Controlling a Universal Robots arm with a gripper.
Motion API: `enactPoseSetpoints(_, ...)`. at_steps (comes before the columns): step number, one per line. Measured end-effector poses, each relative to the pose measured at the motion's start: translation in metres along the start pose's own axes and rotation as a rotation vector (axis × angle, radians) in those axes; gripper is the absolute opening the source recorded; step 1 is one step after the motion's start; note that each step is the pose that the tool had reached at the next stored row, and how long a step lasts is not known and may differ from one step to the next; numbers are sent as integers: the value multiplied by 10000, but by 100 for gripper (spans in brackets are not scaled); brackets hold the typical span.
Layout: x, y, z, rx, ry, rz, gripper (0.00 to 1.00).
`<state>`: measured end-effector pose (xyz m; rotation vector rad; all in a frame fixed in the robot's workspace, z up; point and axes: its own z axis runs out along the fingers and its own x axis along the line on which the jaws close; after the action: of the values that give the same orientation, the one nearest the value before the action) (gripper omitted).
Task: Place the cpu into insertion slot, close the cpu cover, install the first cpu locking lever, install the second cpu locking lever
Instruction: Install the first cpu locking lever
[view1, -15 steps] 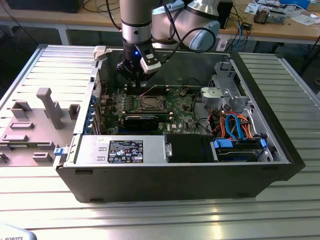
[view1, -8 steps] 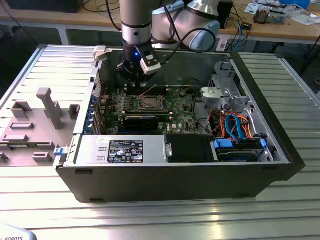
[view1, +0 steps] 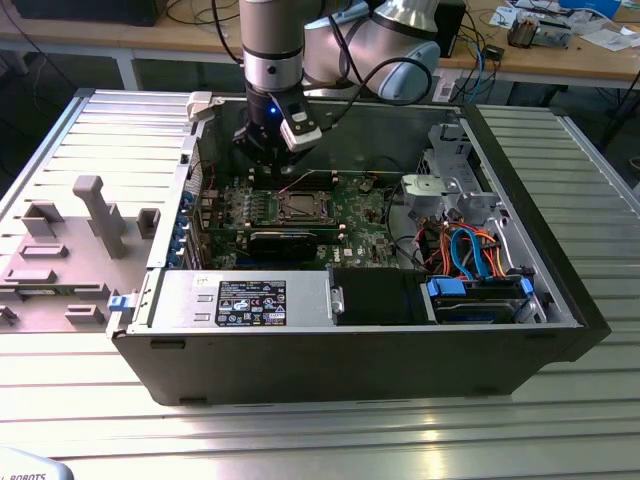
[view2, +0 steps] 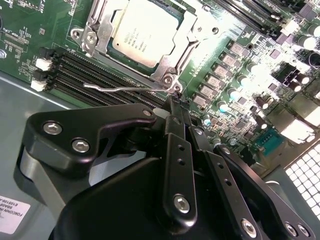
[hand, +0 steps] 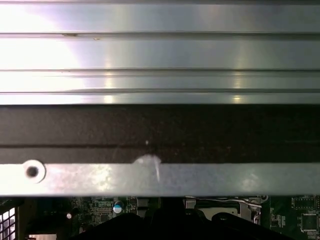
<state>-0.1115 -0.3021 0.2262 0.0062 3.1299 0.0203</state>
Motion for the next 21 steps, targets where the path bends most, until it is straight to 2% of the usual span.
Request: enactPoseSetpoints(21,1,-1,71,1,1,0,11)
